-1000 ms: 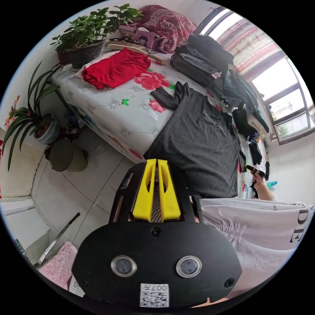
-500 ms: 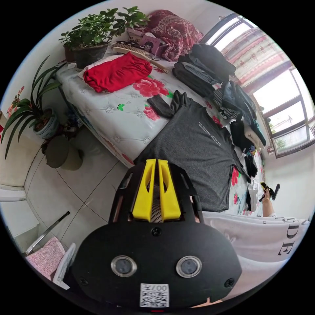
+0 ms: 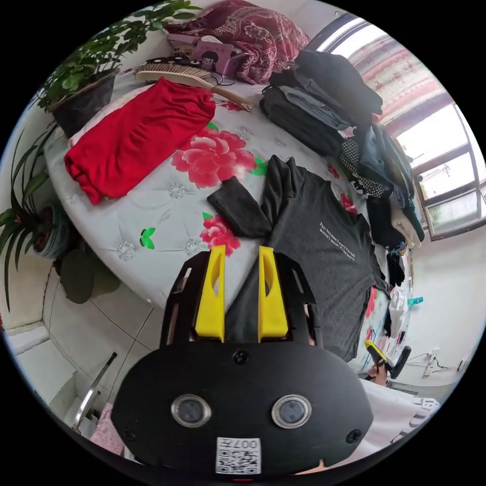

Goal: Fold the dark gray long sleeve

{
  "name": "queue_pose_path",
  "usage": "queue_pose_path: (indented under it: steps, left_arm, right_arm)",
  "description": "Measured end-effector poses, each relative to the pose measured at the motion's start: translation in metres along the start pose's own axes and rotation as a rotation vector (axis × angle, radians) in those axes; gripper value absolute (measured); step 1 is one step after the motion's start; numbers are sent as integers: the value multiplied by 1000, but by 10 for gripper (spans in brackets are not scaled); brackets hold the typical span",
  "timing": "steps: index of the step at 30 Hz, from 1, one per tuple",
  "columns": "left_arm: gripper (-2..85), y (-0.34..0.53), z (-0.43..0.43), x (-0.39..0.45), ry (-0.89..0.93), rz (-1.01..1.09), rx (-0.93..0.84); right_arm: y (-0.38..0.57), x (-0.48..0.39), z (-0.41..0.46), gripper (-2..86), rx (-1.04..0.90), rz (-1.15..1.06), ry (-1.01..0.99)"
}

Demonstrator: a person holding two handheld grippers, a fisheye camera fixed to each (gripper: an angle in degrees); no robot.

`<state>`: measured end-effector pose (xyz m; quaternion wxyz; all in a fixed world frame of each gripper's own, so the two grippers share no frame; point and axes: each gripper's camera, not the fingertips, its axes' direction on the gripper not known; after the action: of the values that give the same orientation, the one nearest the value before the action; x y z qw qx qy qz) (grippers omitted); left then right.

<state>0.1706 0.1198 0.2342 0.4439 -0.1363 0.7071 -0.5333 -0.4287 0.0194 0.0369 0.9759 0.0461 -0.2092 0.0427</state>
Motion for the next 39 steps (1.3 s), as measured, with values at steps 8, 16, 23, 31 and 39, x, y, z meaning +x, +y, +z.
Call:
queue_pose_path:
  steps: [8,16,23,31,39]
  left_arm:
    - [63,-91,98,32,-166,136,-212]
    - [0,-168,9,28,-198,327,71]
    - [68,-208,-102,-75,-336,78,239]
    - [100,-46,-76,-119,-193,55,177]
    - [125,97,11,-71,23,187,-110]
  right_arm:
    - [-10,-25,22,40,-121,92,207]
    - [-25,-34,21,42,-135,196,280]
    - [-26,-33,5,45,-109,243,258]
    - [20,-14,-42,43,15,214,204]
    - [23,-2,-32,35,2,88,110]
